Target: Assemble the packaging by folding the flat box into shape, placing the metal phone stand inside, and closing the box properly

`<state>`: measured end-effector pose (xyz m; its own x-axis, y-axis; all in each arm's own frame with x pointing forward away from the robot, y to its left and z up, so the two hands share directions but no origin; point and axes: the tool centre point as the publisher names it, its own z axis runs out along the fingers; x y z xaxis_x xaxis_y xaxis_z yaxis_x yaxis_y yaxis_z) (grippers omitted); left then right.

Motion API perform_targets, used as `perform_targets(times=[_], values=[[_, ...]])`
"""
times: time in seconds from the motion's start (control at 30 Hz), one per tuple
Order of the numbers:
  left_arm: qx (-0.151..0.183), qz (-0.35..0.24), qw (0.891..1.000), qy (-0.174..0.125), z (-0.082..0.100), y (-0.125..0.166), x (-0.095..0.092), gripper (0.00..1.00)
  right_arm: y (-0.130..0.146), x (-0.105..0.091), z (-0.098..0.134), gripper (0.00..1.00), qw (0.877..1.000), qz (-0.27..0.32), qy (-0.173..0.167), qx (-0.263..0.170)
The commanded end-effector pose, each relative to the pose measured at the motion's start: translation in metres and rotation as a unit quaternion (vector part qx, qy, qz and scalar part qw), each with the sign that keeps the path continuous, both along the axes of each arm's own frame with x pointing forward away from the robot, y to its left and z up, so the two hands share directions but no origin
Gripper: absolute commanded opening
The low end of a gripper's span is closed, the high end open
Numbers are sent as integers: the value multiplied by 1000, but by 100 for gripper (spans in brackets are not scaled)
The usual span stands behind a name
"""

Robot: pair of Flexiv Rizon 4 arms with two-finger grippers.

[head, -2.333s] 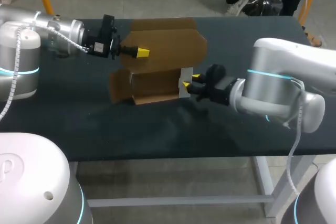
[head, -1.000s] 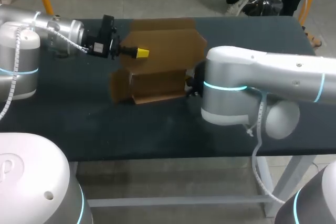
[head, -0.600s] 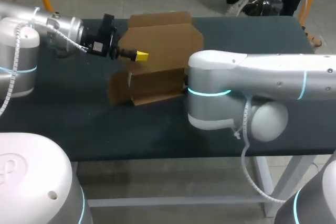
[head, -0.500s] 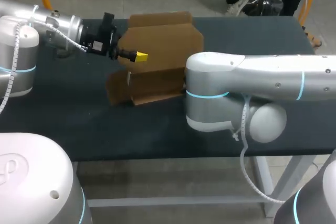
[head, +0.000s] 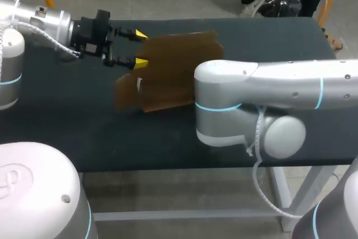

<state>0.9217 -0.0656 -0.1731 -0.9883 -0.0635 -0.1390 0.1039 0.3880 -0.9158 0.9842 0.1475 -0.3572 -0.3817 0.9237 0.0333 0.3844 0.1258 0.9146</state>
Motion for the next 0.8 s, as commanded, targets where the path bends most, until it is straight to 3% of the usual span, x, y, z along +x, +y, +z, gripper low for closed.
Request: perform_targets(times=[0.03,0.47,0.63,0.8], values=[[1,32,999,-18,9,9,-14,100,-9,1,8,0,999,36,19,24],[1,11,999,-51,32,27,-41,100,-21,-14,17,0,993,88,43,66],[0,5,998,-56,34,31,-51,100,-25,-19,17,0,985,121,76,96],[14,0,998,-54,32,37,-59,100,-26,-23,14,0,980,138,103,98]])
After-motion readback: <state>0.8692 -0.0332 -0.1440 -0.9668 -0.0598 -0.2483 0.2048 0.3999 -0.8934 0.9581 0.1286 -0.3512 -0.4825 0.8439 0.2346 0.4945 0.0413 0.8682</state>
